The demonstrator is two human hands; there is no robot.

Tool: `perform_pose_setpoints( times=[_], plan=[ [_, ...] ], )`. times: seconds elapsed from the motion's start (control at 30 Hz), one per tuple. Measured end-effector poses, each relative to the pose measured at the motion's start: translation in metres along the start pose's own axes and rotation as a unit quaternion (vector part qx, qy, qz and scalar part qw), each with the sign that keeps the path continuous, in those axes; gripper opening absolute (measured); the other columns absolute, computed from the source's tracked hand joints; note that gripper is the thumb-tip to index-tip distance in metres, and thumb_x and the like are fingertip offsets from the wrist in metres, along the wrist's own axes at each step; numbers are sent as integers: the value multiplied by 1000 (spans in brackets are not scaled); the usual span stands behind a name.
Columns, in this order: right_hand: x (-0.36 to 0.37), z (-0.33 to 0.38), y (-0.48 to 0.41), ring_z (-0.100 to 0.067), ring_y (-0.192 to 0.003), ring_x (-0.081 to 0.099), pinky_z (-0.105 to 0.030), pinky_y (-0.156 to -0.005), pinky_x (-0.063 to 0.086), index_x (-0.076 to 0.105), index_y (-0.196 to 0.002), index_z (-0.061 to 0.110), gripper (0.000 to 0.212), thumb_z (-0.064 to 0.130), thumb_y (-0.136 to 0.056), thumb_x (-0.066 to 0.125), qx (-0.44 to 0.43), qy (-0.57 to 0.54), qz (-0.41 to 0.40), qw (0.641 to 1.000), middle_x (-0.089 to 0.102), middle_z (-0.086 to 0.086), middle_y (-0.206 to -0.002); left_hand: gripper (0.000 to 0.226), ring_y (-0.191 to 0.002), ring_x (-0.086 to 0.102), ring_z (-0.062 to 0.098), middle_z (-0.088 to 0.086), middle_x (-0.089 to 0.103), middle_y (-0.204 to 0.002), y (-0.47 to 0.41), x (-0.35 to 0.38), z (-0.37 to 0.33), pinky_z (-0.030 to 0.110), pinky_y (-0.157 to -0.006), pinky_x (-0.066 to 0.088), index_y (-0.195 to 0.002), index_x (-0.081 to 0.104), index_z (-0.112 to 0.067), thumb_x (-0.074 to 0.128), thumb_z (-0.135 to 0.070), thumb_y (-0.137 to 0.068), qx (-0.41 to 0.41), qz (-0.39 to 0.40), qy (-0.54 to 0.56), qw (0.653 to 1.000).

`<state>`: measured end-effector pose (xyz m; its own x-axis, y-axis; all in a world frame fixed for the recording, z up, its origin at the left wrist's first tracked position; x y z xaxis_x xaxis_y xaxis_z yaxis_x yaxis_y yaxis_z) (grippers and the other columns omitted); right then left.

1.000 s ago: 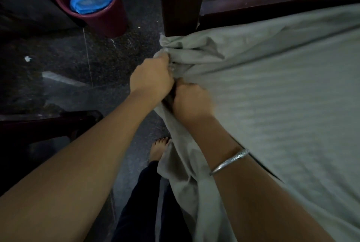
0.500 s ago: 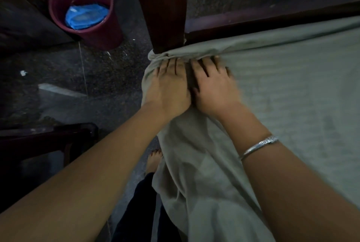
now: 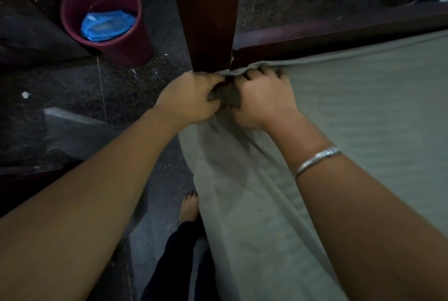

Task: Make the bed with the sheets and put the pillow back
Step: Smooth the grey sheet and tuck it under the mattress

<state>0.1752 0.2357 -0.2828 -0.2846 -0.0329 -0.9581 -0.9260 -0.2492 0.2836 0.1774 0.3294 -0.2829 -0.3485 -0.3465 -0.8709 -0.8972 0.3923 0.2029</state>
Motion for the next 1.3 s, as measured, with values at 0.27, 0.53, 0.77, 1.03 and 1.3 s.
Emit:
perform_pose_setpoints(
  times=[0.27,0.53,0.77,1.03,1.3],
  plan=[
    [37,-52,25,-37,-144,-4,-59,-114,3,7,-149,36,82,66,-82,44,93,-69,53,992,7,-11,-157,76,-125,44,31,17,47,-135,2,32,-24,36,-103,34,-136,36,-3,50,-56,-84,-52,53,-131,989],
    [1,-68,13,-33,-129,36,-45,-107,30,42,-138,28,58,44,-83,55,50,-85,8,995,46,-8,-138,45,-104,57,30,11,58,-114,-8,7,-74,33,-76,42,-116,49,-10,54,-42,-86,-41,38,-181,982],
    [15,-167,80,-35,-123,44,-46,-103,36,51,-128,16,54,41,-83,35,174,-123,-78,974,54,-10,-132,66,-144,12,30,16,14,-155,-37,82,-181,40,-117,13,-149,14,-6,42,-19,-91,113,104,-115,981],
    [51,-238,90,-29,-146,1,-51,-116,13,1,-151,23,78,53,-92,42,195,-100,27,975,-1,-2,-160,106,-140,17,34,3,5,-158,-109,104,-170,54,-108,21,-150,-5,-21,38,-80,-74,32,95,-166,981],
    [36,-253,18,-33,-144,-16,-65,-111,-1,-5,-148,42,77,55,-87,41,146,-85,57,984,-9,3,-159,85,-141,19,33,10,16,-156,-147,102,-160,49,-110,26,-150,4,-22,39,-65,-85,-24,87,-146,985]
  ],
)
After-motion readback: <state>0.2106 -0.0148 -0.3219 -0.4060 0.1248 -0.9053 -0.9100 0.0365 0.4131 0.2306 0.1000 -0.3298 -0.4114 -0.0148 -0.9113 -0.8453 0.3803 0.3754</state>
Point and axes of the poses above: each hand's wrist, its own y-axis away from the middle knuckle, its own x-axis out of the palm, z = x × y, the point moved 10 cm from there along -y, towards the middle knuckle
